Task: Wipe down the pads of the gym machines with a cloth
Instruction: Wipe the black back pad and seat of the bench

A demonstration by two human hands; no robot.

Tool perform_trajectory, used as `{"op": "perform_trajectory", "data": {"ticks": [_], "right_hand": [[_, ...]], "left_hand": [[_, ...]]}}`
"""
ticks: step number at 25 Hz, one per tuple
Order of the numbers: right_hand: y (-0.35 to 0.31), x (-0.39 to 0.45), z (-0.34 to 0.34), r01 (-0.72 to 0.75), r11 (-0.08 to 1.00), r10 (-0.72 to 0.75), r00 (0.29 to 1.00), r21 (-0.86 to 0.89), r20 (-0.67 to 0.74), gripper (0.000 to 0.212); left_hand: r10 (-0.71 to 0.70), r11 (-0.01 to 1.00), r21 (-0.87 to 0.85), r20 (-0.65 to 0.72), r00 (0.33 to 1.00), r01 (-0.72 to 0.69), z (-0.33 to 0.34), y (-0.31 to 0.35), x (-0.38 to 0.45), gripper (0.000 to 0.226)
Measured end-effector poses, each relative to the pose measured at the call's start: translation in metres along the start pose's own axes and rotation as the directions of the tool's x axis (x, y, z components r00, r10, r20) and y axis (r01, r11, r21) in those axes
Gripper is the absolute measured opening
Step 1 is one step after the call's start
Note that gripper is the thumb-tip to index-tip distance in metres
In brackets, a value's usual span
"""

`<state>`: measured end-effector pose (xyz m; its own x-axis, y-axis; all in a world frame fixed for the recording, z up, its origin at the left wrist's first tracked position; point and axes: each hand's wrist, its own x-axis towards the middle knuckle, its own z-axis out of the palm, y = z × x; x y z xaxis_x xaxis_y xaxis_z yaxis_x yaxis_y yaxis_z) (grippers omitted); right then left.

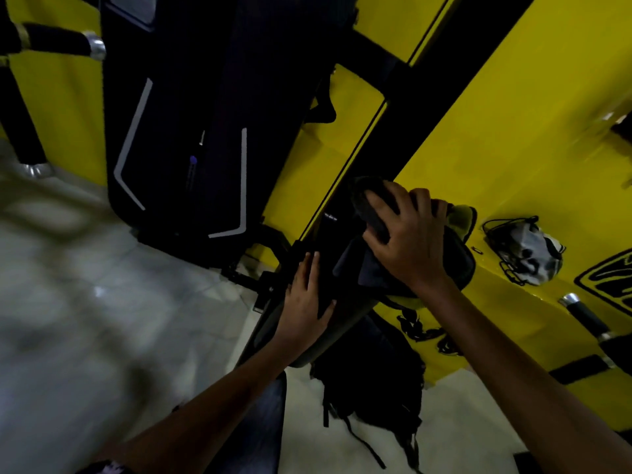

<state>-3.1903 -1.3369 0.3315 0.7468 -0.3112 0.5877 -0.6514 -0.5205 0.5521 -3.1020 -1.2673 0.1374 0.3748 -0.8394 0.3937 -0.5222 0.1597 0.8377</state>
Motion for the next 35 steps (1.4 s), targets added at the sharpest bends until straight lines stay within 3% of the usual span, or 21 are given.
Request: {"op": "perform_trajectory", "data": {"ticks": [2,5,9,13,18,22,27,32,35], "right_hand": [[-0.015,-0.01,0.004,0.083,0.987,-0.088,0.996,-0.136,-0.029,0.053],[-0.029,-0.012,0.003,0.344,0.894,-0.341,0.938,-0.287,0.065,0.06],[-0.051,-0.016,0.009,0.298,0.878,-0.292,0.954,-0.376,0.075,0.061],[-0.085,-0.041,0.032,0.509,0.81,-0.462,0.859,-0.289,0.218,0.06],[-0.089,-0.047,0.037,0.324,0.853,-0.31,0.945,-0.409,0.103,0.05],[-0.129,-0.089,0.074,0.468,0.812,-0.42,0.883,-0.348,0.209,0.051],[-0.127,-0.099,0.079,0.262,0.892,-0.258,0.964,-0.368,0.061,0.046],[-0.172,-0.134,0.116,0.389,0.876,-0.358,0.921,-0.287,0.154,0.046],[-0.162,-0.126,0.108,0.327,0.91,-0.311,0.945,-0.256,0.102,0.044]], "left_hand": [[-0.019,1.0,0.009,0.025,1.0,0.018,0.001,-0.014,-0.004,0.092],[-0.067,0.997,0.028,0.061,0.996,0.066,0.003,-0.031,-0.012,0.089],[-0.132,0.991,0.031,0.102,0.986,0.13,0.009,-0.054,-0.026,0.086],[-0.147,0.988,0.07,0.155,0.977,0.138,0.015,-0.078,-0.038,0.088],[-0.175,0.982,0.101,0.161,0.971,0.16,0.023,-0.095,-0.05,0.092],[-0.186,0.981,0.092,0.148,0.971,0.174,0.035,-0.115,-0.063,0.091],[-0.209,0.975,0.115,0.168,0.963,0.191,0.042,-0.132,-0.077,0.09],[-0.283,0.959,0.102,0.24,0.929,0.265,0.049,-0.169,-0.081,0.091],[-0.291,0.956,0.099,0.255,0.922,0.275,0.051,-0.174,-0.082,0.093]]}}
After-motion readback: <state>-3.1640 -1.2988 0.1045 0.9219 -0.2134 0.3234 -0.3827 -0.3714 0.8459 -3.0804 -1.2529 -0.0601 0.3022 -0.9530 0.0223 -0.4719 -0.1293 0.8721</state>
